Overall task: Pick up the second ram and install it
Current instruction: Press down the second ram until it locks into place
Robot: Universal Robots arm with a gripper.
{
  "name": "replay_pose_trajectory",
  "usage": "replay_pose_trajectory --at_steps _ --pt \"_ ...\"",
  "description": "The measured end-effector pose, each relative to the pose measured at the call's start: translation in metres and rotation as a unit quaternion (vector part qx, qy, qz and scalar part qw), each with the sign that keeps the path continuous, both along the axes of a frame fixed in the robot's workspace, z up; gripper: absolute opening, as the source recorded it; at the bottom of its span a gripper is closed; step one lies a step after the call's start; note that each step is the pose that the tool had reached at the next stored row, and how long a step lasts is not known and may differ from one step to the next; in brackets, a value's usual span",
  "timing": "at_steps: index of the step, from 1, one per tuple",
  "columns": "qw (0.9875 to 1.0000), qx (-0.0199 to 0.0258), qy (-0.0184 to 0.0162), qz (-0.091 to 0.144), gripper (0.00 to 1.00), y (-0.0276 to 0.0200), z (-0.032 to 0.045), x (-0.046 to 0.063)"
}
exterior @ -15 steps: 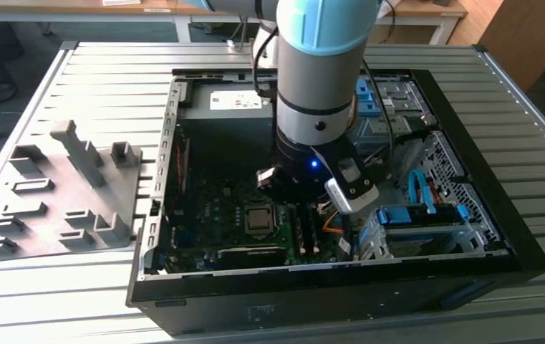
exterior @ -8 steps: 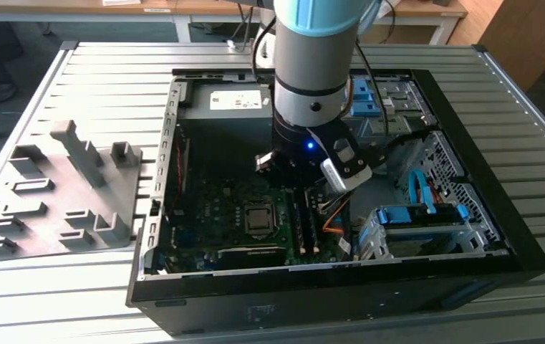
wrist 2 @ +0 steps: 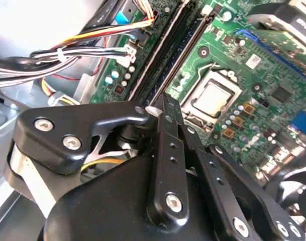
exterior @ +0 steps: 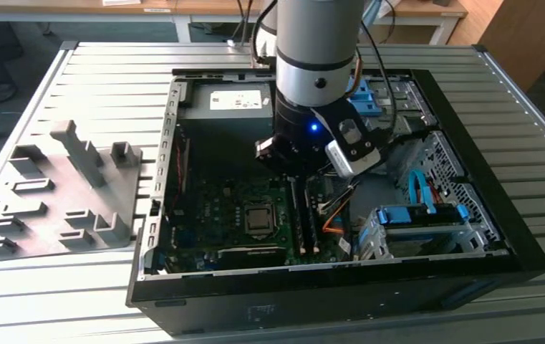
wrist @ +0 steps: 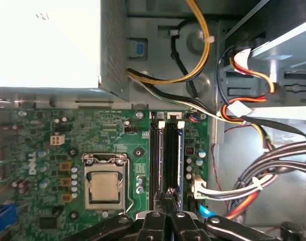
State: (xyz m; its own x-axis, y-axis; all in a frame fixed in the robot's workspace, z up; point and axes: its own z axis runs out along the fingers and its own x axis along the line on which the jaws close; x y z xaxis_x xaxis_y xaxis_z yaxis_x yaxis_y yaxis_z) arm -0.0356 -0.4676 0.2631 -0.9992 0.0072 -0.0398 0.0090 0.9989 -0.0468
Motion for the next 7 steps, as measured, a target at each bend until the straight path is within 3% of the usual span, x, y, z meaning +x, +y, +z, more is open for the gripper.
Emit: replay_pose_trajectory --at_steps 7 --pt "1.0 0.0 0.0 0.0 0.1 0.0 0.001 0.0"
